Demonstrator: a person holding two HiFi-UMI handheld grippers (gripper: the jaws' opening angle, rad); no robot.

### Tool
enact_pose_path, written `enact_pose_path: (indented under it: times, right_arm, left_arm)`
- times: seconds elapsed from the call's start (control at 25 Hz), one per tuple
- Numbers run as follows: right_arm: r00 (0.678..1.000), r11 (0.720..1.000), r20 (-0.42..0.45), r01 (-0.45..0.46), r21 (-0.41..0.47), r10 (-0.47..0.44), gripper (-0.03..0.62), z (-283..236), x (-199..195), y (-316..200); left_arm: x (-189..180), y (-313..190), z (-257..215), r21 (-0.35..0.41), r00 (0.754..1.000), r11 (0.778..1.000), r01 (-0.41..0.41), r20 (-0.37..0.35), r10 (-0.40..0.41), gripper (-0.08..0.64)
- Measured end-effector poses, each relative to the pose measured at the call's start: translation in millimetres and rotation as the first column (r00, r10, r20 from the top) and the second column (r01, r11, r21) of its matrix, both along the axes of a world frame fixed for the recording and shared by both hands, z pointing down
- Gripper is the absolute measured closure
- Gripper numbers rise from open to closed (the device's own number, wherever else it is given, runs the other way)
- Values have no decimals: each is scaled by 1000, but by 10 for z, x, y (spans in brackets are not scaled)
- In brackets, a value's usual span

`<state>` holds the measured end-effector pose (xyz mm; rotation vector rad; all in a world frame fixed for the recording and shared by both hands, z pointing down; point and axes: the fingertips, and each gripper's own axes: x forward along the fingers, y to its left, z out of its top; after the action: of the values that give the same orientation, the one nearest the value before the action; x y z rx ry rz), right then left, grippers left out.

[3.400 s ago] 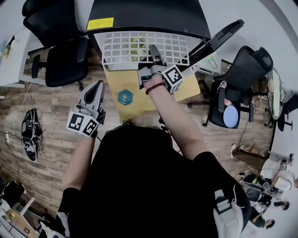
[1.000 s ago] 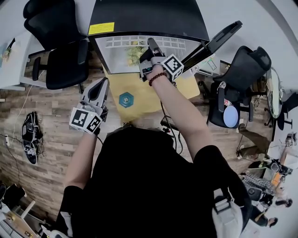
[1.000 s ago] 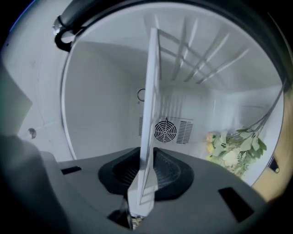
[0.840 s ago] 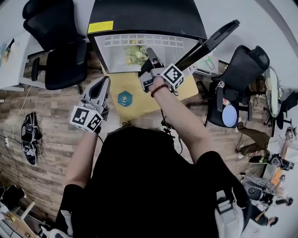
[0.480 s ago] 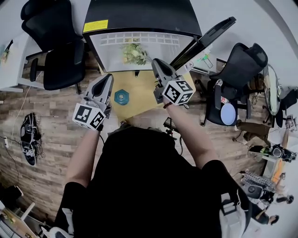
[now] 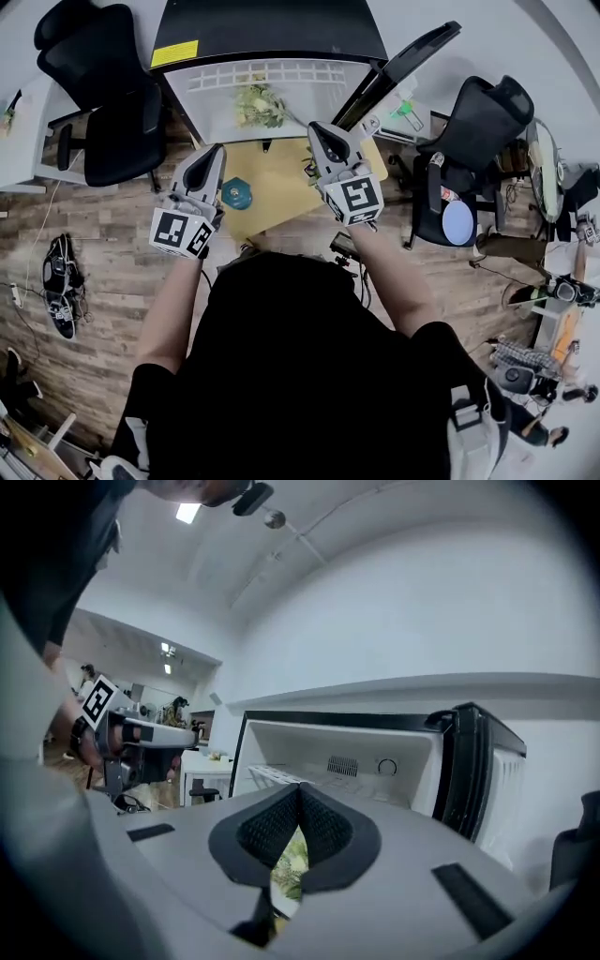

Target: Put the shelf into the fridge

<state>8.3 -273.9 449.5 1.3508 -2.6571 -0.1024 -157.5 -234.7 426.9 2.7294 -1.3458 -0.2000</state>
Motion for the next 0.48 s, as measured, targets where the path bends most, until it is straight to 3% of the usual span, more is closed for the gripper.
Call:
enact_pose_path:
  times: [0.24, 0.48]
  right_arm:
    - [999, 999, -31, 30, 38, -29, 578, -39, 45, 51]
    - [998, 996, -64, 9, 90, -3, 578, -131, 71, 35]
  left_arm:
    - [18, -21, -25, 8, 1000, 1000, 1, -1, -1, 541]
    - [-49, -50, -27, 3, 1000, 1000, 15, -3, -15, 541]
